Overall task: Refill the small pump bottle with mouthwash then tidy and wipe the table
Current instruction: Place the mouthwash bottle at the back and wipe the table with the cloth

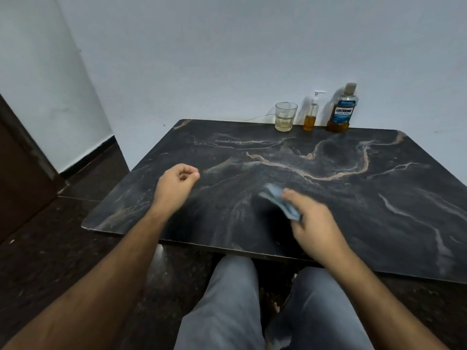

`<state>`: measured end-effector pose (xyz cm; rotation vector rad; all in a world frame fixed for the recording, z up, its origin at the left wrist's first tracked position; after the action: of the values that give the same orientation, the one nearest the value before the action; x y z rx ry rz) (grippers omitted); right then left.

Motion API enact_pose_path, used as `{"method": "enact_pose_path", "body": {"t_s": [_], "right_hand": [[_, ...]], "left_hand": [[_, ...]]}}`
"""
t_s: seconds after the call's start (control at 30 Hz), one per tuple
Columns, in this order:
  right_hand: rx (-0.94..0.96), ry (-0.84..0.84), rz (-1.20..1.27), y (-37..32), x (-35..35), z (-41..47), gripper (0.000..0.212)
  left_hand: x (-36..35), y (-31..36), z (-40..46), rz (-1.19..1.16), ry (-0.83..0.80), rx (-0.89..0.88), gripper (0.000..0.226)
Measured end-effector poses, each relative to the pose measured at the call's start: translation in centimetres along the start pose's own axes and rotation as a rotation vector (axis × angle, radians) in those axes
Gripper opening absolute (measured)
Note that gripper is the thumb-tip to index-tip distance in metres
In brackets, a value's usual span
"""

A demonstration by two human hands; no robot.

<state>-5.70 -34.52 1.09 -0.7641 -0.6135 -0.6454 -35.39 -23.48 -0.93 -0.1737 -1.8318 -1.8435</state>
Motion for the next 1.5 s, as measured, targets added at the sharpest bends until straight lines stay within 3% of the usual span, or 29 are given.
{"method": "enact_pose_path", "body": {"t_s": [0.07,0.13,0.2,0.37,0.5,0.67,0.8,0.97,1.13,1.27,1.37,1.5], "right_hand": [[0.038,-0.285,-0.040,-0.9,-2.3,-1.8,0.056],[0.061,-0.467,-0.102,-1.2,-4.2,-3.3,0.059],[0.091,-0.559,-0.219,-1.2,-5.2,-3.7,0.060],[0.106,-0.698,-0.256,-1.3,-6.1,-2.6,0.067],[0.083,-0.710,-0.243,-0.7,-7.9,-0.9,0.068],[-0.033,-0.718,-0.239,0.1,-12.4,6.3,0.065],[0.110,-0.768,-0.240,-3.3,-15.3,7.6,0.066],[0.334,-0.763,-0.242,-4.4,-10.8,0.6,0.070],[0.047,-0.805,-0.414,2.9,-6.2,1.2,0.069],[-0.098,-0.772,-0.420,3.8,-9.9,6.7,0.069],[-0.027,-0.776,-0.355,0.4,-13.8,9.2,0.068],[0.146,-0.779,-0.295,-4.7,-14.4,5.3,0.070]], "left_hand": [[0.7,-1.5,0.2,0.115,0.067,-0.011,0.008],[0.9,-2.4,0.5,0.183,0.084,-0.030,0.007],[1.0,-3.0,1.1,0.236,0.103,-0.043,0.008],[0.9,-3.8,2.8,0.409,0.072,-0.017,0.041],[0.1,-4.8,3.5,0.623,0.018,0.041,0.059],[-0.2,-5.1,3.7,0.708,0.008,0.021,0.059],[-0.2,-5.1,3.9,0.729,0.016,0.015,0.056],[0.0,-5.2,3.9,0.685,0.018,0.004,0.053],[-0.5,-5.0,3.7,0.778,0.016,-0.024,0.052],[-0.6,-4.7,3.5,0.821,0.018,-0.020,0.051],[-0.4,-4.7,3.3,0.821,0.015,-0.007,0.050],[-0.4,-4.7,3.3,0.776,0.008,0.012,0.050]]}}
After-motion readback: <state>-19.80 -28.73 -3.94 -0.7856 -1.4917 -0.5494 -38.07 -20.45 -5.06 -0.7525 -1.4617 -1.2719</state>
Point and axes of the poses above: each hand's wrist, its own z-axis towards the middle knuckle, its own x-axis out of the back of the hand, y = z × x, the point moved 3 cm from there along z, towards the middle knuckle, and after that the axes turned 11 degrees about x, right-handed, at the moved point
